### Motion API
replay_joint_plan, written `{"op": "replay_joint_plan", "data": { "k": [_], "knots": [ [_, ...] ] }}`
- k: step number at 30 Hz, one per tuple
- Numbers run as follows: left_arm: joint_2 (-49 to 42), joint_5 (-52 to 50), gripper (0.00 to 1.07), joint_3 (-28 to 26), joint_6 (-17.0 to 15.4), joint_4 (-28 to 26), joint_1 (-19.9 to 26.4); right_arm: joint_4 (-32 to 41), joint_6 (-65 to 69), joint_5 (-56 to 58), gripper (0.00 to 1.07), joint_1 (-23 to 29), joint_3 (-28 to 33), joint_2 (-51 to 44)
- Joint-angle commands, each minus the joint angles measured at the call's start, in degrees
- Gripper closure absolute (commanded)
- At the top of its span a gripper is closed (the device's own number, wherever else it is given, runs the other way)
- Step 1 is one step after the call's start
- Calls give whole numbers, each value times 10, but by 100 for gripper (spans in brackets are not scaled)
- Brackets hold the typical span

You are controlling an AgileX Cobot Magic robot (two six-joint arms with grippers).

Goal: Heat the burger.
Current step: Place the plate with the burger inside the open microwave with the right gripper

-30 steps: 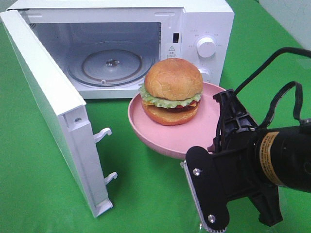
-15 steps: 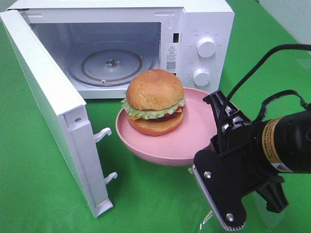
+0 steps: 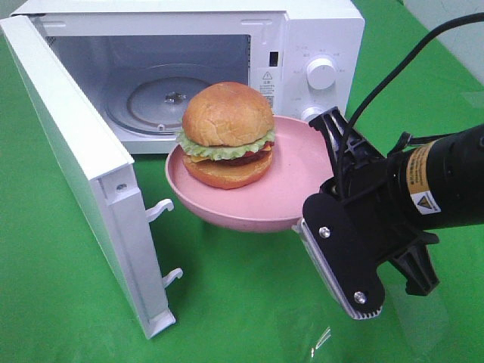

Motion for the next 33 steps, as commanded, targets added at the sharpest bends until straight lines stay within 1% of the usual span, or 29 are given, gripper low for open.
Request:
{"op": "replay_joint_plan", "data": {
  "k": [1,2,3,4,5,7,8,9,12,13,14,15,19,33],
  "knots": [
    [-3,4,9,1,-1,-2,-2,46,-64,-45,107,-11,-10,-7],
    [-3,4,9,1,-1,-2,-2,66,-87,-49,107,-16,-10,-7],
    [-3,4,9,1,-1,-2,-2,66,-87,-49,107,-16,-10,-7],
    [-3,4,9,1,-1,-2,-2,123,-144,-68,107,-32,-10,-7],
    [-3,4,9,1,-1,-2,-2,123,-144,-68,107,-32,-10,-7],
    [-3,4,9,1,-1,-2,-2,186,-216,-88,107,-50,-10,-7],
    [-3,4,9,1,-1,-2,-2,186,-216,-88,107,-50,-10,-7],
    [-3,4,9,1,-1,-2,-2,214,-248,-98,107,-58,-10,-7],
    [-3,4,9,1,-1,-2,-2,230,-265,-103,107,-60,-10,-7],
    [-3,4,9,1,-1,-2,-2,251,-297,-107,107,-64,-10,-7],
    [-3,4,9,1,-1,-2,-2,251,-297,-107,107,-64,-10,-7],
    [-3,4,9,1,-1,-2,-2,268,-323,-112,107,-66,-10,-7],
    [-3,4,9,1,-1,-2,-2,272,-341,-114,107,-66,-10,-7],
    [-3,4,9,1,-1,-2,-2,268,-325,-114,107,-66,-10,0]
  ]
}}
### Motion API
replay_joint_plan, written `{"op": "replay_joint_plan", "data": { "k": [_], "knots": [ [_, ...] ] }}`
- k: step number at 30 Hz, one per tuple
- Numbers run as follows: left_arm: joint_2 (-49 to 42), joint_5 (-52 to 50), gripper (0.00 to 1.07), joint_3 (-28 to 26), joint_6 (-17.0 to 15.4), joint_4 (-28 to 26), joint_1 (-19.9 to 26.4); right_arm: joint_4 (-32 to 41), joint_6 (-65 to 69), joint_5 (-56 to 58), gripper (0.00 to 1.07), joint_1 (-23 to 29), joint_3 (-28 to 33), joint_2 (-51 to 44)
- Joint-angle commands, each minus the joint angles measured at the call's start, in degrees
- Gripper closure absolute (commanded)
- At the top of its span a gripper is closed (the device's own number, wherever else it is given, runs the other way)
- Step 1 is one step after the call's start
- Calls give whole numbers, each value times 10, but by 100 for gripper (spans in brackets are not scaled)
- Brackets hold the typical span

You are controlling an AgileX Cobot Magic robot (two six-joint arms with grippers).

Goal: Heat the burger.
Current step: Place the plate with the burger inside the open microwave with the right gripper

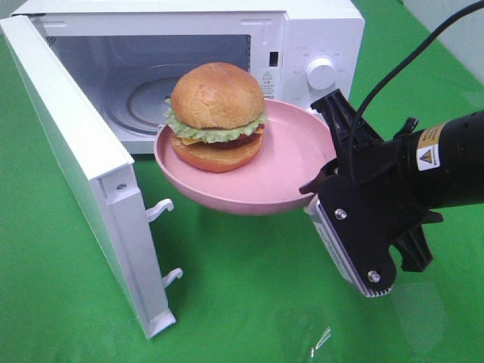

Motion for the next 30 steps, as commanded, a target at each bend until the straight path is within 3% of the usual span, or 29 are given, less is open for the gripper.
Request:
{"op": "replay_joint_plan", "data": {
  "k": [1,30],
  "knots": [
    [-3,4,9,1,-1,-2,-2,0,9,-50,107,-1,-10,-2],
    [-3,4,9,1,-1,-2,-2,7,13,-57,107,0,-109,111]
  ]
}}
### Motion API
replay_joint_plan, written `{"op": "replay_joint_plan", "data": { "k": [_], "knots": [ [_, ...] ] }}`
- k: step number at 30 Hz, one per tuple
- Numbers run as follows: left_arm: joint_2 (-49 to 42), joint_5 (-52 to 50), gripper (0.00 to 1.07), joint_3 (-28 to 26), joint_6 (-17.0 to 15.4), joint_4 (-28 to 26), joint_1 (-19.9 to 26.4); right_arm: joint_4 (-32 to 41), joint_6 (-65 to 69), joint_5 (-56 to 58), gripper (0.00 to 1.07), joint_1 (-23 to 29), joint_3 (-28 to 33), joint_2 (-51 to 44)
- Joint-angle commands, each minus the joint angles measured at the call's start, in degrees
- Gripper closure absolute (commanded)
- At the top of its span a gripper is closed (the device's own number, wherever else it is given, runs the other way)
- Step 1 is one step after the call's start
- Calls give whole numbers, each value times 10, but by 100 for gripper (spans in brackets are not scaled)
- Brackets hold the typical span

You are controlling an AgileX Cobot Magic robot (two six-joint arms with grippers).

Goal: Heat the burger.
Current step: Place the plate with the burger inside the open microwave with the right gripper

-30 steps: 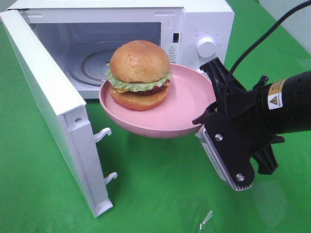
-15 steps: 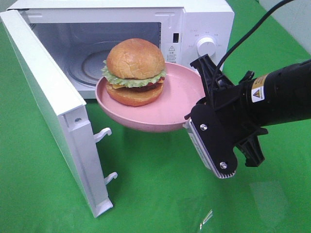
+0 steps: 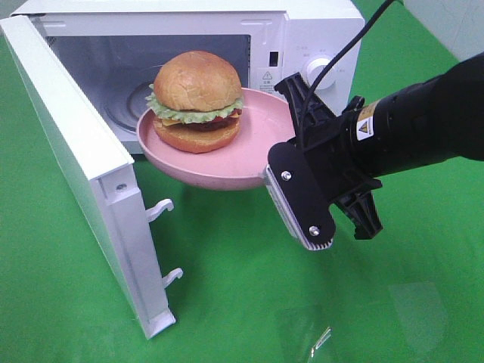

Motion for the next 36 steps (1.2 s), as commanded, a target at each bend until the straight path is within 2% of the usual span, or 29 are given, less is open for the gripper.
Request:
{"op": "replay_joint_plan", "data": {
  "k": [1,11,16,36],
  "knots": [
    [-3,4,9,1,-1,-2,-2,6,3,-44,107,0,-27,14],
    [-3,4,9,1,-1,-2,-2,6,3,-44,107,3,-66,59],
    [-3,4,9,1,-1,-2,-2,6,3,-53,107,27,-94,89],
    [-3,4,9,1,-1,-2,-2,6,13,-50,107,29,-189,178]
  ]
}}
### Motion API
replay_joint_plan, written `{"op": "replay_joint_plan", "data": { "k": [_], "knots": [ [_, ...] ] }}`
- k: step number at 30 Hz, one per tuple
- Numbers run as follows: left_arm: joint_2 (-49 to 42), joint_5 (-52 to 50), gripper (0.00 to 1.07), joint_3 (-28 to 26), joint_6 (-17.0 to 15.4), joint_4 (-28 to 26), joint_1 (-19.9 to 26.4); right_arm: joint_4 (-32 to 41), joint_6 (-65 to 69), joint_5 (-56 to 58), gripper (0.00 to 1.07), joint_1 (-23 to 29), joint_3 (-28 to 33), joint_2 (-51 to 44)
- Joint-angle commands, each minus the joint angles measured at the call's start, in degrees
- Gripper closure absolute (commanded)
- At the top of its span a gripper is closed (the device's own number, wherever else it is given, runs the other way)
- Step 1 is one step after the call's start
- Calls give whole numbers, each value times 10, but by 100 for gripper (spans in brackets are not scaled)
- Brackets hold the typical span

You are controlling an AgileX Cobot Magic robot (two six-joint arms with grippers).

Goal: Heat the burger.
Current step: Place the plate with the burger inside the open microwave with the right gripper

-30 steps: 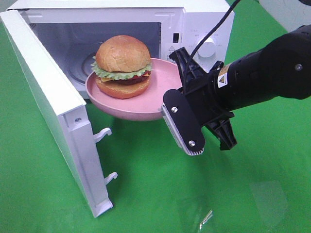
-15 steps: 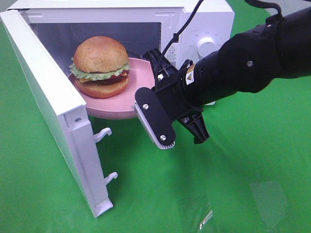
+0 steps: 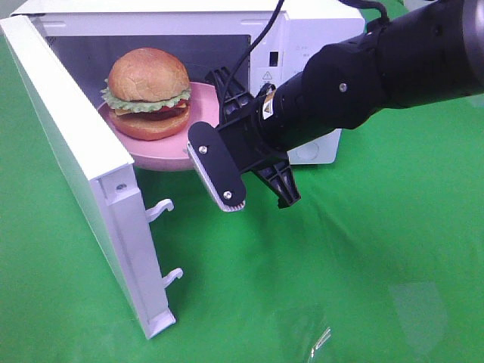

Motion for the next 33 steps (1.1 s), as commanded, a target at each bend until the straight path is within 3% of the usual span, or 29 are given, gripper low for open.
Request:
{"op": "replay_joint_plan", "data": {
  "k": [1,20,33],
  "knots": [
    [-3,4,9,1,-1,-2,-2,6,10,-46,107,2,-18,1],
    [-3,4,9,1,-1,-2,-2,-5,26,-31,107,-9,-102,74],
    [-3,4,9,1,-1,-2,-2,-36,63,-30,107,-47,-148,108]
  ]
}}
